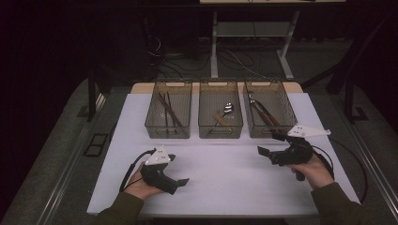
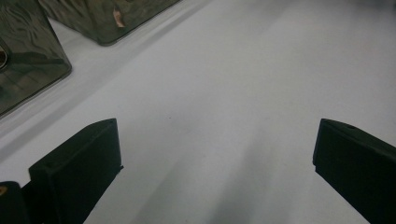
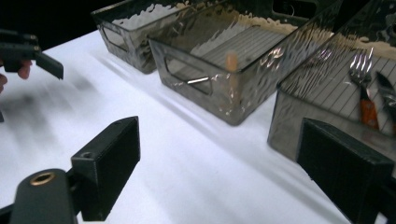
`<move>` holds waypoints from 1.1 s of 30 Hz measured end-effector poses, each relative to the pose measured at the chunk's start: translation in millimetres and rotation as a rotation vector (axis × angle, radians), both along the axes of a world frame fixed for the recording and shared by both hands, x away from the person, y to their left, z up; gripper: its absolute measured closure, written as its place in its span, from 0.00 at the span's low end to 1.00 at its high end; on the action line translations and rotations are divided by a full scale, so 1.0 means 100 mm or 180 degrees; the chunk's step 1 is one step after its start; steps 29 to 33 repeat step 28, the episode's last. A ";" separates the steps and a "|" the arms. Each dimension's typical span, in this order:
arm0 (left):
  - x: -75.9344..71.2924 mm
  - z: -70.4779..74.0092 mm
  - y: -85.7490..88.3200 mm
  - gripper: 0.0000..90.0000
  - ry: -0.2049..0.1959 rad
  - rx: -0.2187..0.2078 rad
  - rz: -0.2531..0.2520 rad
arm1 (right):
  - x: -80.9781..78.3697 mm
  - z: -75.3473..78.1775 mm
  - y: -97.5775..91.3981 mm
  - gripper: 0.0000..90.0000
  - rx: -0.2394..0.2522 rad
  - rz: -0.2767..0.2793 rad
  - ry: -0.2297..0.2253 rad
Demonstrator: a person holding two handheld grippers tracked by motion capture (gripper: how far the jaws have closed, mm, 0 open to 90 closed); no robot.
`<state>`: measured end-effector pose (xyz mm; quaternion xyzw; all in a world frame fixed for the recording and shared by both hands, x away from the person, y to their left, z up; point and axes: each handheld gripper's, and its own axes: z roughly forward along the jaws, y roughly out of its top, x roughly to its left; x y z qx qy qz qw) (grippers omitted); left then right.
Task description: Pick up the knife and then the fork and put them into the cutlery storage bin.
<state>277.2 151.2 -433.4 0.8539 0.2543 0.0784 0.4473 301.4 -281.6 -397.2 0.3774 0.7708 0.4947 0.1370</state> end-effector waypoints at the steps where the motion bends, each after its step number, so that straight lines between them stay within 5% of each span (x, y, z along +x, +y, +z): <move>1: 0.00 0.00 0.00 0.00 -0.0001 -0.0002 -0.0001 | -0.02 -0.03 0.00 0.15 0.0003 0.0008 -0.0012; 17: -0.01 0.01 0.00 0.00 0.0009 -0.0042 -0.0015 | -0.36 -0.43 -0.09 0.15 -0.0112 0.0204 0.0048; 33: -0.01 0.01 0.00 0.00 -0.0004 -0.0040 -0.0019 | -0.39 -0.50 -0.17 0.15 -0.0207 0.0211 0.0110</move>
